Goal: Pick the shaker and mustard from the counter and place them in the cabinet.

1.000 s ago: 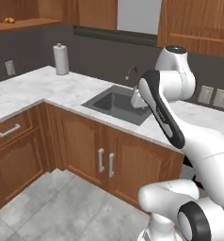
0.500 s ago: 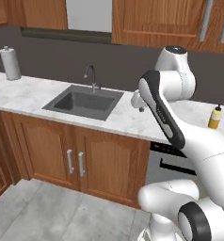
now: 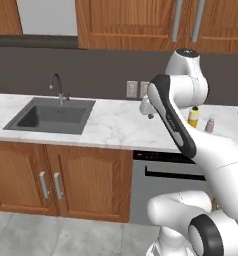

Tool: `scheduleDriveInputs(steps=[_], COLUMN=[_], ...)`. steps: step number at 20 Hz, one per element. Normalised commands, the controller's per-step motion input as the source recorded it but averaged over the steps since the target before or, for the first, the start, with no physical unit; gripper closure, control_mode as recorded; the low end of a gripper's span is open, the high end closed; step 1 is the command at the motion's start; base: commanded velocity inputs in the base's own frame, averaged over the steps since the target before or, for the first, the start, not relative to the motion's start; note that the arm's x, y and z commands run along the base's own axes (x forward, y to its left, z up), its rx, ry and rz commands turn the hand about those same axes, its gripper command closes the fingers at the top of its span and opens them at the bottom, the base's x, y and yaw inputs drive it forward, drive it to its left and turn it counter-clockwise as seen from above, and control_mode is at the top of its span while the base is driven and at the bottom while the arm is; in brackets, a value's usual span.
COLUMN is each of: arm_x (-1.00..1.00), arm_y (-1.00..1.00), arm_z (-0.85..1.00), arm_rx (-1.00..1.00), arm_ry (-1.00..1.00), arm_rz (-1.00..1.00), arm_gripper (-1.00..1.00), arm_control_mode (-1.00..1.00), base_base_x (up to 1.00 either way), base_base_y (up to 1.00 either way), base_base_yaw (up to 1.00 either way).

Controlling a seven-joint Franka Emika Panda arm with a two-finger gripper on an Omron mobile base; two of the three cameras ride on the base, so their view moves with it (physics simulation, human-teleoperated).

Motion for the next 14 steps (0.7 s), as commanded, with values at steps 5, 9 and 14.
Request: scheduleDriveInputs(steps=[5, 9, 14], arm_x=[0.00, 0.00, 0.00], arm_y=[0.00, 0.00, 0.00], arm_z=[0.00, 0.00, 0.00], arm_rx=[0.00, 0.00, 0.00], arm_ry=[0.00, 0.00, 0.00], arm_rz=[0.00, 0.00, 0.00], arm_gripper=[-1.00, -1.00, -1.00], arm_control_mode=[1.00, 1.00, 1.00], base_base_x=[0.00, 0.00, 0.00], base_base_y=[-0.15, -0.13, -0.14], base_base_yaw=[-0.34, -0.29, -0.29])
